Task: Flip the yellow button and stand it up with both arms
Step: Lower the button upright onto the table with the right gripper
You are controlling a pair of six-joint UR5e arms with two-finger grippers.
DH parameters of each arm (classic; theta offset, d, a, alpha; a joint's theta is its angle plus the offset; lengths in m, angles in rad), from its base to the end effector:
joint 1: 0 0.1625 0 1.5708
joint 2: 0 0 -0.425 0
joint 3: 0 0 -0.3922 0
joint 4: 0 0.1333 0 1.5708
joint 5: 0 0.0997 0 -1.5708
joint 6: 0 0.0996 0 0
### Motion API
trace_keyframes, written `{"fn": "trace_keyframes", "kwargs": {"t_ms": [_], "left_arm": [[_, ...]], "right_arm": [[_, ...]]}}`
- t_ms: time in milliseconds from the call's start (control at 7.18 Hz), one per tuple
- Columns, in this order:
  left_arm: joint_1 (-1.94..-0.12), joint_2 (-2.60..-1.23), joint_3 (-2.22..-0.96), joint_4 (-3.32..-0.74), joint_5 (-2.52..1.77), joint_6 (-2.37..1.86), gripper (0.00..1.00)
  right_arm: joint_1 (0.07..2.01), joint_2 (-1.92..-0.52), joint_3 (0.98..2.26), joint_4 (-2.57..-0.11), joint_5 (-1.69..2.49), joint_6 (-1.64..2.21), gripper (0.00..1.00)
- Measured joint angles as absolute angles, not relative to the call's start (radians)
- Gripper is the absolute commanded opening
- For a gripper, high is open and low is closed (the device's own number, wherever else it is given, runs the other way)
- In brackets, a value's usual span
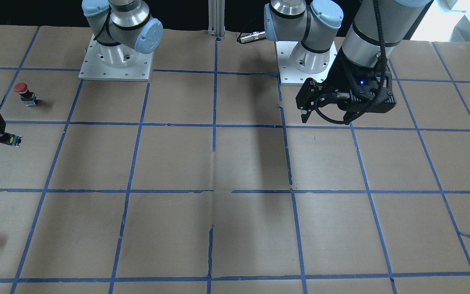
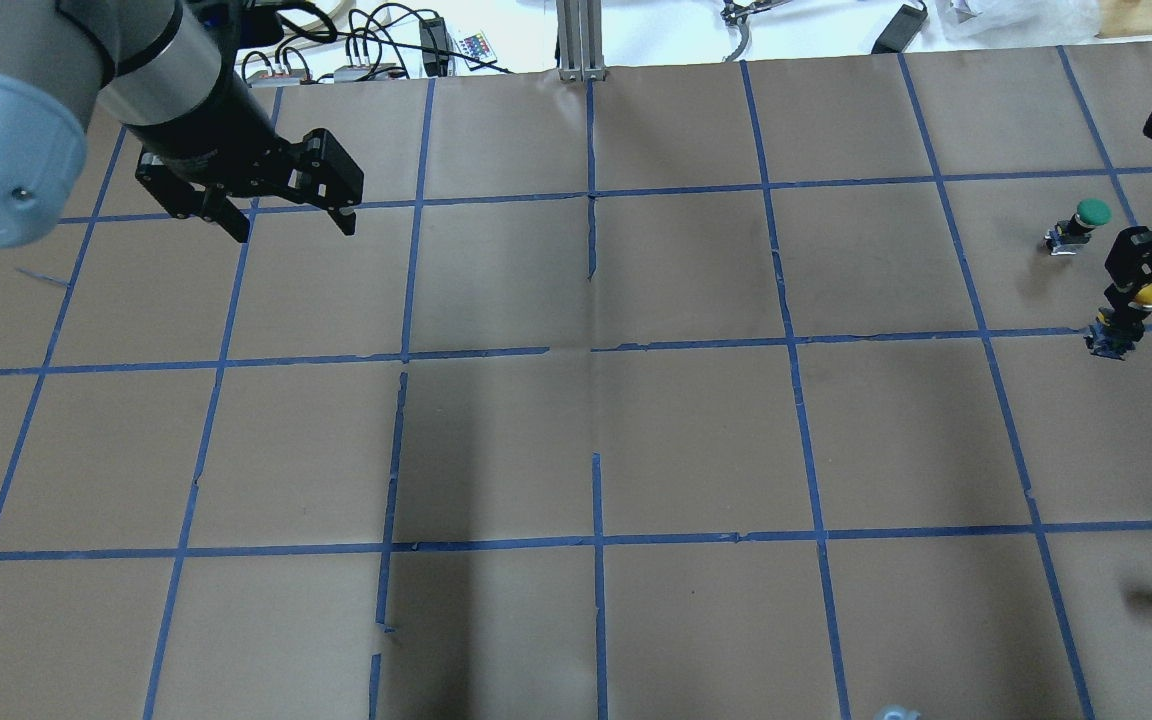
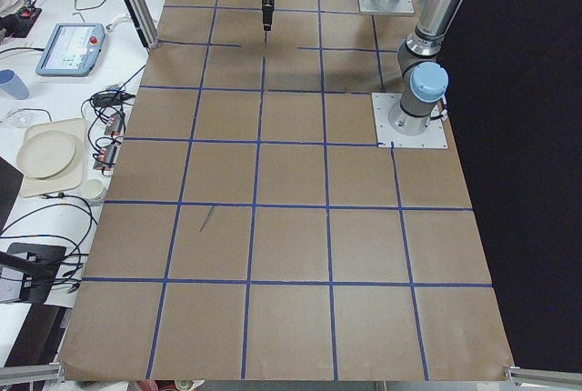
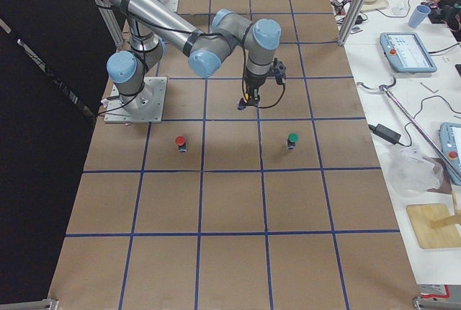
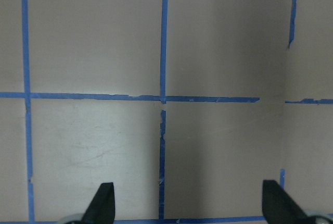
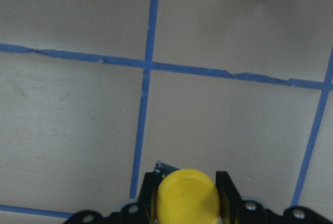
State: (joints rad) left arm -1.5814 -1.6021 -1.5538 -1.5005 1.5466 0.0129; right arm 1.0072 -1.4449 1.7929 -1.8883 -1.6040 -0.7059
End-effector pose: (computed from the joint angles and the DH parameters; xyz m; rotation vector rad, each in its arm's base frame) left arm -0.1411 -0.5091 0.4878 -0.0377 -3.1160 0.0873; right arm -0.1672 -0.5079 0.3478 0.2235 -3.1242 -0.0693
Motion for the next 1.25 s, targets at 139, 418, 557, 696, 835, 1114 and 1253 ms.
{"fn": "trace_keyframes", "kwargs": {"t_ms": [139, 418, 557, 696, 835, 1114, 1253], "left_arm": [[-1.591, -1.592, -1.53, -1.53, 1.558, 0.019, 1.0], [-1.537, -1.578, -1.529, -1.549, 1.551, 0.093, 1.0], [-1.515, -1.579, -1.533, -1.549, 1.536, 0.13, 1.0], [-1.506, -1.582, -1.533, -1.546, 1.521, 0.145, 1.0], [-1.504, -1.585, -1.534, -1.545, 1.513, 0.145, 1.0], [-1.502, -1.589, -1.533, -1.545, 1.51, 0.137, 1.0], [-1.502, -1.59, -1.533, -1.545, 1.511, 0.135, 1.0]], "right_arm": [[0.973, -1.442, 1.854, -2.009, -1.606, -0.779, 0.07], [0.936, -1.426, 1.922, -2.146, -1.598, -0.858, 0.07], [0.921, -1.405, 1.937, -2.191, -1.593, -0.869, 0.07], [0.901, -1.387, 1.953, -2.226, -1.581, -0.874, 0.07], [0.879, -1.38, 1.97, -2.25, -1.558, -0.886, 0.07], [0.849, -1.376, 2.003, -2.299, -1.53, -0.917, 0.08], [0.845, -1.376, 2.019, -2.322, -1.527, -0.922, 0.08]]}}
